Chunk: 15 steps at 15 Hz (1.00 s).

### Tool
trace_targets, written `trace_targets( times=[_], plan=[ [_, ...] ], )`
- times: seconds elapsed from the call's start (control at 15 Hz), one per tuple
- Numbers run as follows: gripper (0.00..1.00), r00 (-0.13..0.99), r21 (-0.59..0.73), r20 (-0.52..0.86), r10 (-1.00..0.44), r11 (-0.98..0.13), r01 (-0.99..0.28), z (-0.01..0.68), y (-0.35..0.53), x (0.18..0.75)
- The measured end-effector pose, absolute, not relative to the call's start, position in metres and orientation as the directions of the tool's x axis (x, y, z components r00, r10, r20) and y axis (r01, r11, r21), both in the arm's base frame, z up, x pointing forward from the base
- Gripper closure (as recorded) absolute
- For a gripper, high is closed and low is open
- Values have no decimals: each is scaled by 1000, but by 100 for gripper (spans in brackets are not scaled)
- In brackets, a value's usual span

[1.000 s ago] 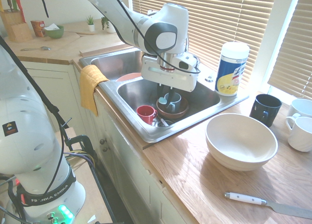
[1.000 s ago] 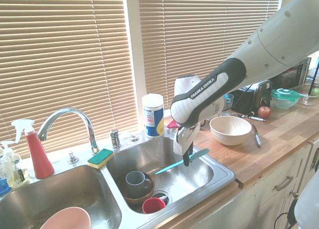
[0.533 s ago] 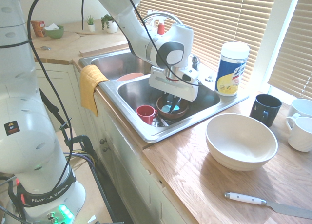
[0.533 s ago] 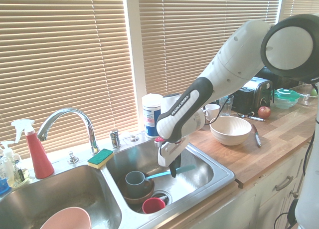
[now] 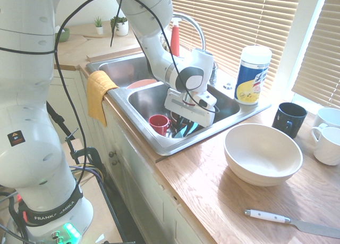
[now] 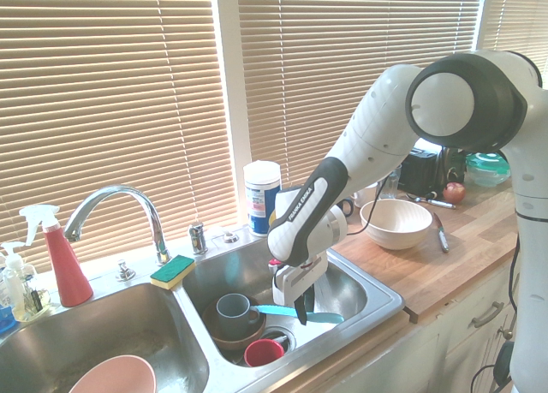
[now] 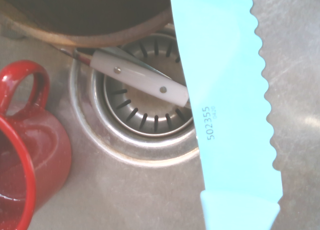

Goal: Put the knife into the sink

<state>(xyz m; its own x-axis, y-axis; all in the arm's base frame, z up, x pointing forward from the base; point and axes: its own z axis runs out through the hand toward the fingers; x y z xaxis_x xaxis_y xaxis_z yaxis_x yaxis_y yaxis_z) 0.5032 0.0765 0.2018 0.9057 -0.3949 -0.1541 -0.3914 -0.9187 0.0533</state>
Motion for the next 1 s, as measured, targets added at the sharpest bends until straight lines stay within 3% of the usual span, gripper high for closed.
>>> trace_targets(
  times=[0.73,1.0],
  plan=[
    [0,902,44,-137,-409,-912,-407,211,74,506],
    [0,910,41,-45,-413,-910,-411,288,75,507]
  ],
)
